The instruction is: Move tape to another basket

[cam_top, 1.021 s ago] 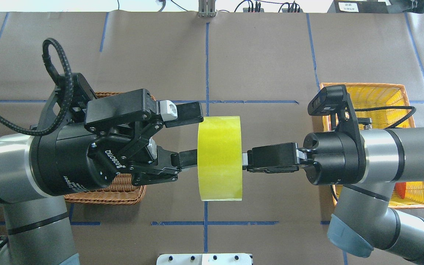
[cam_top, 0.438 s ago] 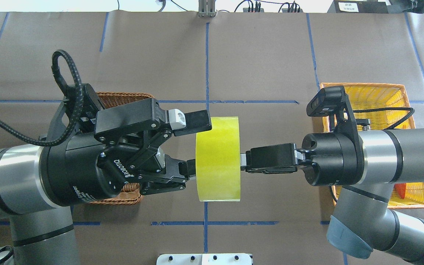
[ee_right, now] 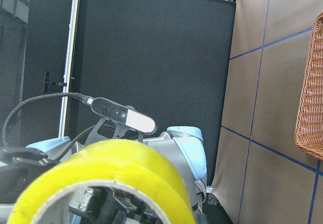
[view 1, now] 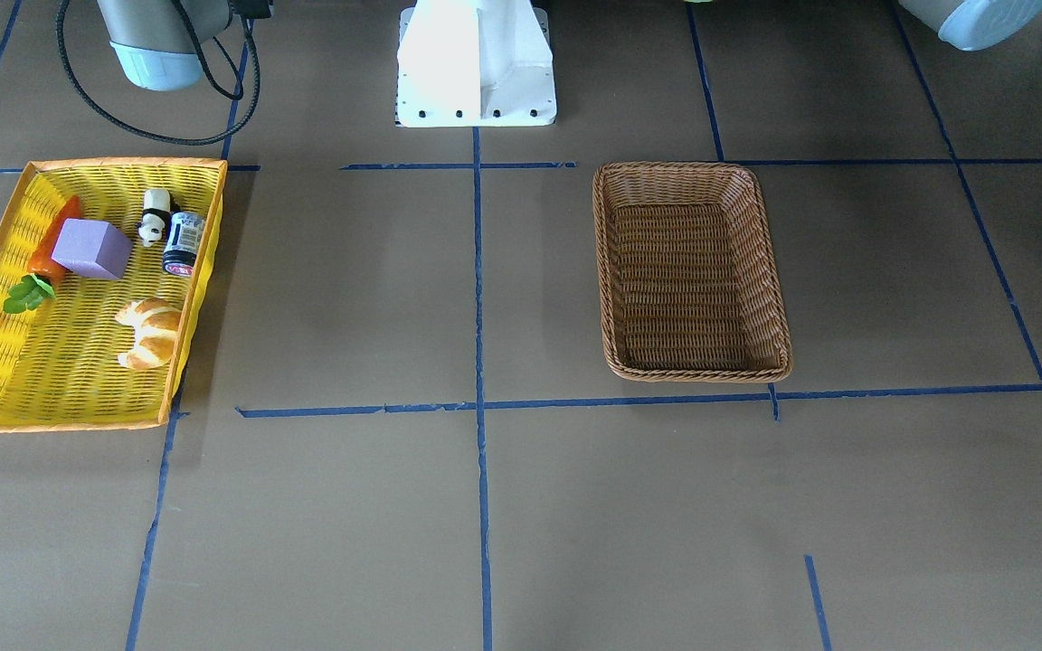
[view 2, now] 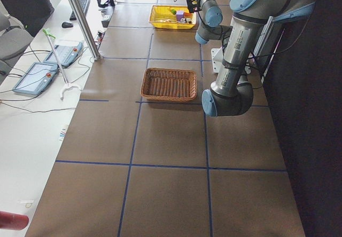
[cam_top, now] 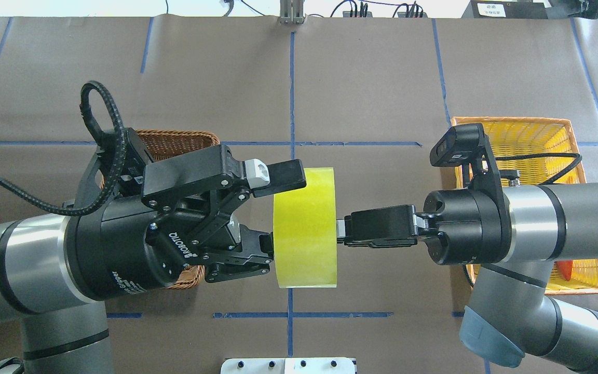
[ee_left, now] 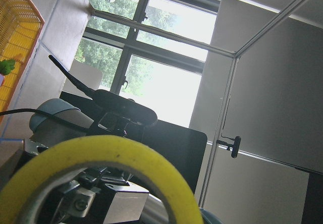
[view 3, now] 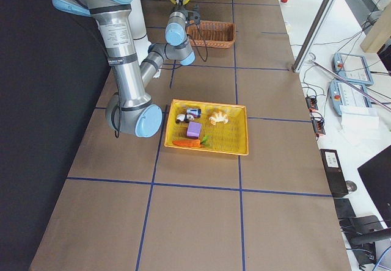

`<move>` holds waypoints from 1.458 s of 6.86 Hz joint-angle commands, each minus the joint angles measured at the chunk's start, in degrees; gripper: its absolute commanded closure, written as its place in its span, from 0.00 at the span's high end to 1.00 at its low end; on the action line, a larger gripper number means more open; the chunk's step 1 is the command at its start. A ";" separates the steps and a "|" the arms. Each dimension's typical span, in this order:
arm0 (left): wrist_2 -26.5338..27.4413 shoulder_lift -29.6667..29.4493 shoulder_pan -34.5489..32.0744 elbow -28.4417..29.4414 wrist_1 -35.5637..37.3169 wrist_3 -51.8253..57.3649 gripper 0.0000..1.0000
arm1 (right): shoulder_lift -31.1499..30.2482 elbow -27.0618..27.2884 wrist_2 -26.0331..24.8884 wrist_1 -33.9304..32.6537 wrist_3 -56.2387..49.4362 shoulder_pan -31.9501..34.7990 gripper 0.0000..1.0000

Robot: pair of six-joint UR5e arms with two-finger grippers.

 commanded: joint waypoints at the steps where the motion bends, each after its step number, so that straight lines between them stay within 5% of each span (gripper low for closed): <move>1: 0.03 -0.02 0.03 0.00 0.01 0.00 1.00 | 0.00 0.01 -0.07 0.00 0.00 -0.05 0.02; 2: 0.03 -0.02 0.03 0.00 0.01 0.00 0.96 | 0.09 0.01 -0.07 0.00 0.00 -0.05 0.02; 3: 0.03 -0.02 0.12 -0.09 0.01 0.00 0.62 | 0.09 0.01 -0.07 0.00 0.00 -0.05 0.02; 5: 0.03 0.07 0.12 0.00 0.01 0.18 0.20 | 0.09 0.01 -0.07 0.00 0.00 0.03 0.02; 8: 0.03 0.07 0.12 0.00 0.01 0.18 0.10 | 0.00 0.01 -0.07 0.00 0.00 -0.05 0.02; 9: -0.06 0.07 0.12 -0.17 -0.08 0.09 0.08 | 0.00 -0.08 -0.07 0.09 0.00 -0.14 0.21; 10: -0.06 -0.02 0.12 -0.26 0.01 -0.08 0.05 | 0.09 -0.08 -0.07 0.00 0.35 -0.66 0.79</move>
